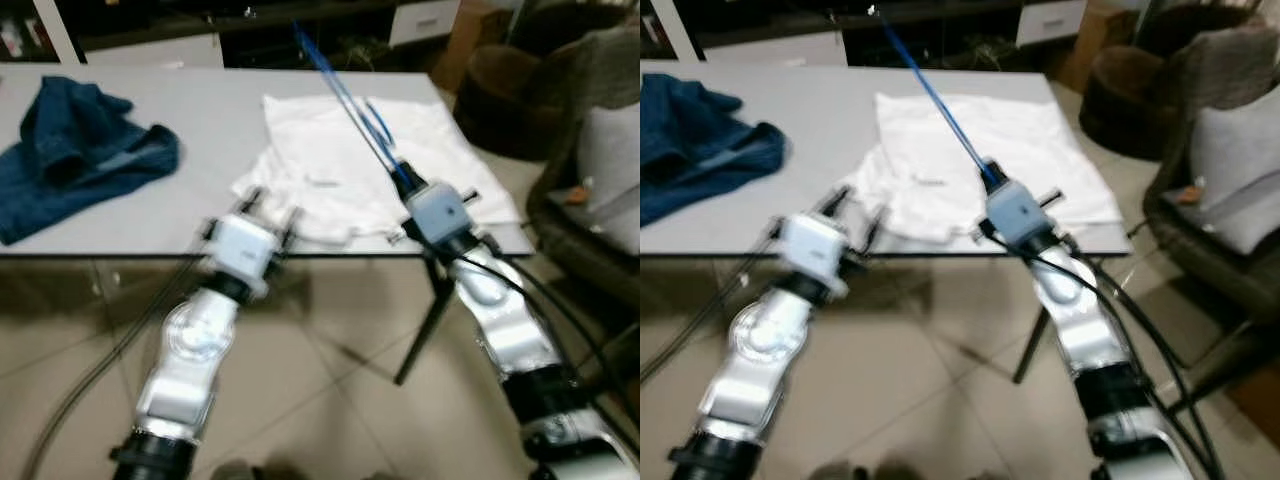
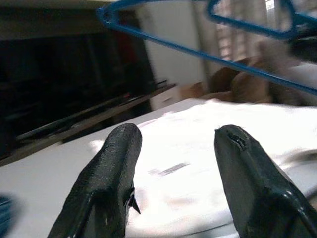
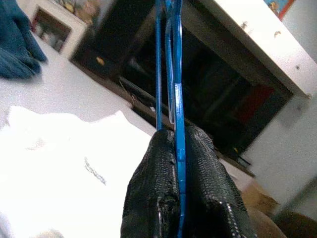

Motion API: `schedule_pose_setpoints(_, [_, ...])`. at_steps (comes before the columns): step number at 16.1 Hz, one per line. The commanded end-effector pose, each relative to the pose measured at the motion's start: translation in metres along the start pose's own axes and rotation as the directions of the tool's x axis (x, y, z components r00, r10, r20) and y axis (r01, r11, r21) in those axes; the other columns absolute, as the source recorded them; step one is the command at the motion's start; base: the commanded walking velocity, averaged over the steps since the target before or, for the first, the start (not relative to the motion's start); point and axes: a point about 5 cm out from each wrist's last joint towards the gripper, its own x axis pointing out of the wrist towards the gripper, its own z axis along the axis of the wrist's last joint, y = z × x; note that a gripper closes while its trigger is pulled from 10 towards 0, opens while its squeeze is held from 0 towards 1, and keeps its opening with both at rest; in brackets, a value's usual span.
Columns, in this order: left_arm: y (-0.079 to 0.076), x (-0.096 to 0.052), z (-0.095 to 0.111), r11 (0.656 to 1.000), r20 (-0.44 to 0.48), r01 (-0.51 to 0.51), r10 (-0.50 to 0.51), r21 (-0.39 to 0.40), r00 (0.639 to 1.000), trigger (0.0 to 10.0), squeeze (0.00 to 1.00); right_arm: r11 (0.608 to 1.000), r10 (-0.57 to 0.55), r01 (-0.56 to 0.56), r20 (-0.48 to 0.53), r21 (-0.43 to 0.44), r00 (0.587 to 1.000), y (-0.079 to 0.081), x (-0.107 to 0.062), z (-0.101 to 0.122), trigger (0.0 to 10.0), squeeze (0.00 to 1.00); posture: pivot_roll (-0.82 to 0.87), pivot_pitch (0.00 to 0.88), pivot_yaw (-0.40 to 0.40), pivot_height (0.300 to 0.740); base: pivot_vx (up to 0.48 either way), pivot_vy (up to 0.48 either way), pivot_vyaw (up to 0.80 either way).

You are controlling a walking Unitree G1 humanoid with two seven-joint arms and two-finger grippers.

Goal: Hang hanger

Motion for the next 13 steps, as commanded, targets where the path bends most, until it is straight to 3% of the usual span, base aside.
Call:
schedule_pose_setpoints(1, [0.0075, -0.0004, 0.0019, 1.0, 0.01, -0.018, 0.018, 0.021, 1.0, 10.0, 0.0, 1.0, -0.009, 0.008, 0.036, 0.01, 0.999, -0.0011, 0.0051, 0.0086, 10.0, 0.0, 0.03, 0.011, -0.019, 0.74, 0.0, 0.0, 0.0])
schedule_pose_setpoints(10, [0.0085, 0.0008, 0.0008, 1.0, 0.007, -0.011, 0.011, 0.017, 1.0, 10.0, 0.0, 1.0, -0.006, 0.005, 0.031, 0.011, 0.999, -0.0002, 0.005, 0.0078, 10.0, 0.0, 0.02, 0.003, -0.007, 0.74, 0.0, 0.0, 0.0])
schedule_pose_setpoints(13, [0.0127, -0.0032, -0.0061, 0.995, -0.036, 0.08, -0.078, 0.06, 0.996, 10.0, 0.0, 0.998, 0.044, -0.042, 0.029, -0.042, 0.999, -0.0036, 0.003, 0.0052, 10.0, 0.0, 0.02, 0.007, -0.006, 0.74, 0.0, 0.0, 0.0])
